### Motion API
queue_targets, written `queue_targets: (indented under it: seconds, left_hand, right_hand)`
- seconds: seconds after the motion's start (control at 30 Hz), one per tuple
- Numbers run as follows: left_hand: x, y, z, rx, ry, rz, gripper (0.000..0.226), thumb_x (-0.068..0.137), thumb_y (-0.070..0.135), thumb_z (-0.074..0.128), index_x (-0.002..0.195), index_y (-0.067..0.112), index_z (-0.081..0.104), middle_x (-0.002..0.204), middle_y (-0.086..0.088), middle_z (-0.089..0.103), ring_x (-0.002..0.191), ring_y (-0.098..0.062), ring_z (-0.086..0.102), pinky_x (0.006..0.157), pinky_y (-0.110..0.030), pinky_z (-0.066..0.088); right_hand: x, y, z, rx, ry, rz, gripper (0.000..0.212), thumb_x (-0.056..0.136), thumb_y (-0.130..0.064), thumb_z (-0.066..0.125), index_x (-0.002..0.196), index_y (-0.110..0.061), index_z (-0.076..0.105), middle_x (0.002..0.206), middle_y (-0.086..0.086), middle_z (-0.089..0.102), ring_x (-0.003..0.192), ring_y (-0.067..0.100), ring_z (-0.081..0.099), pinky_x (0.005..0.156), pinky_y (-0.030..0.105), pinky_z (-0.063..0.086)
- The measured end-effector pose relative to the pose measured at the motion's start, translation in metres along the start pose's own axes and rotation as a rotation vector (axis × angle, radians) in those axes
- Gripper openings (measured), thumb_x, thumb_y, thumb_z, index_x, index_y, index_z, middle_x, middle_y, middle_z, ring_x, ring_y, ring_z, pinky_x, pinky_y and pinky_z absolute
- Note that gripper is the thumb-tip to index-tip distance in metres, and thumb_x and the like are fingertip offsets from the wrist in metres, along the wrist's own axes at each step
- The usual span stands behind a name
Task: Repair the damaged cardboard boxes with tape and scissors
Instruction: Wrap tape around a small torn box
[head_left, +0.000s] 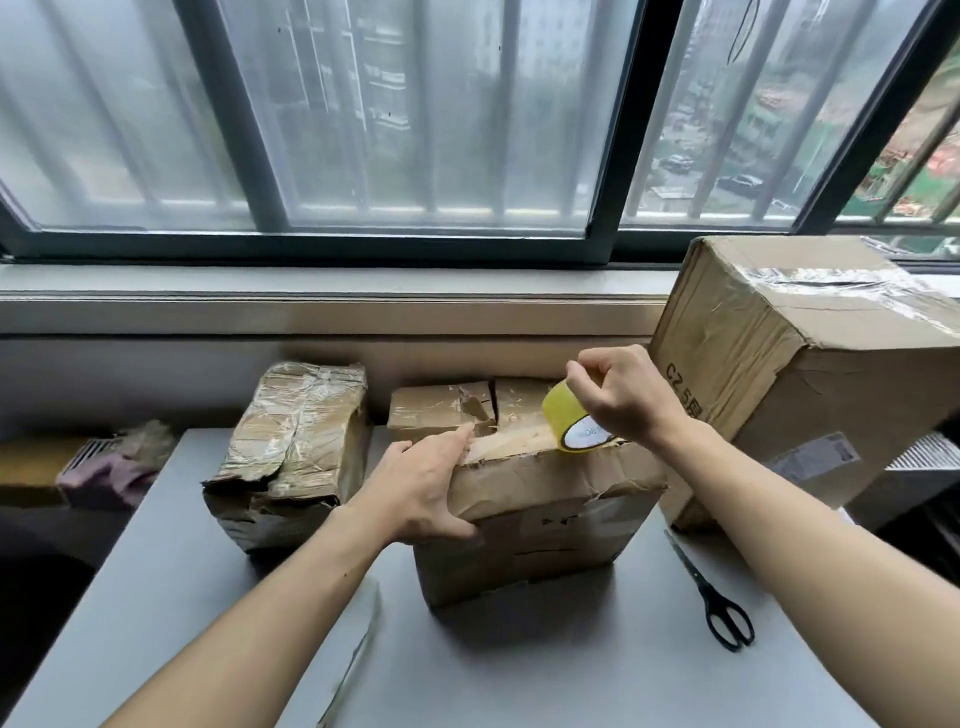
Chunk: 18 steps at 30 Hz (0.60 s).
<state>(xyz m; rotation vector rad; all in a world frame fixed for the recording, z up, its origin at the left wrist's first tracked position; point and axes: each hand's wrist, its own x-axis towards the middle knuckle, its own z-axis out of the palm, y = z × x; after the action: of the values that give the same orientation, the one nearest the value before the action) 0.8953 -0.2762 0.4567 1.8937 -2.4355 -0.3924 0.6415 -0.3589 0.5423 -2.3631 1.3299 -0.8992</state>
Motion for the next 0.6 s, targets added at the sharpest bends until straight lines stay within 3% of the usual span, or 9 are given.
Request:
queue_targets:
  seconds: [0.1, 0.23, 0.47, 0.6]
  left_hand:
    - [0.001, 0.004, -0.004, 0.005, -0.019, 0.013, 0.133, 0.057, 0.076, 0.071, 0.156, 0.024, -0.001, 0.156, 0.006, 0.03, 0.143, -0.014, 0.028, 0.116, -0.041, 0.023]
    - [0.004, 0.008, -0.008, 0.034, -0.078, 0.023, 0.134, 0.06, 0.077, 0.071, 0.155, 0.027, -0.01, 0.153, 0.003, 0.029, 0.143, -0.019, 0.027, 0.117, -0.048, 0.021]
    - [0.029, 0.04, -0.021, 0.076, -0.121, 0.045, 0.139, 0.057, 0.089, 0.061, 0.155, 0.028, -0.016, 0.16, -0.004, 0.017, 0.149, -0.022, 0.017, 0.119, -0.057, 0.005]
    - [0.049, 0.065, -0.025, 0.059, -0.15, 0.072, 0.139, 0.059, 0.085, 0.066, 0.156, 0.023, -0.013, 0.162, -0.001, 0.017, 0.149, -0.019, 0.017, 0.12, -0.056, 0.01]
  right_hand:
    - [-0.011, 0.015, -0.01, -0.136, -0.033, 0.012, 0.043, 0.091, -0.028, 0.053, 0.055, -0.01, 0.037, 0.048, 0.004, 0.037, 0.052, 0.027, 0.038, 0.052, 0.035, 0.03]
    - [-0.01, 0.017, -0.003, -0.14, -0.054, 0.058, 0.04, 0.092, -0.03, 0.056, 0.06, -0.007, 0.047, 0.053, 0.007, 0.046, 0.058, 0.03, 0.045, 0.056, 0.037, 0.037]
    - [-0.01, 0.027, -0.003, -0.003, -0.077, 0.096, 0.043, 0.096, -0.032, 0.058, 0.06, -0.01, 0.045, 0.054, 0.003, 0.043, 0.056, 0.016, 0.039, 0.054, 0.031, 0.031]
    - [-0.008, 0.035, -0.004, 0.155, -0.069, 0.154, 0.046, 0.093, -0.036, 0.058, 0.056, -0.016, 0.04, 0.053, -0.008, 0.035, 0.052, 0.007, 0.032, 0.051, 0.026, 0.027]
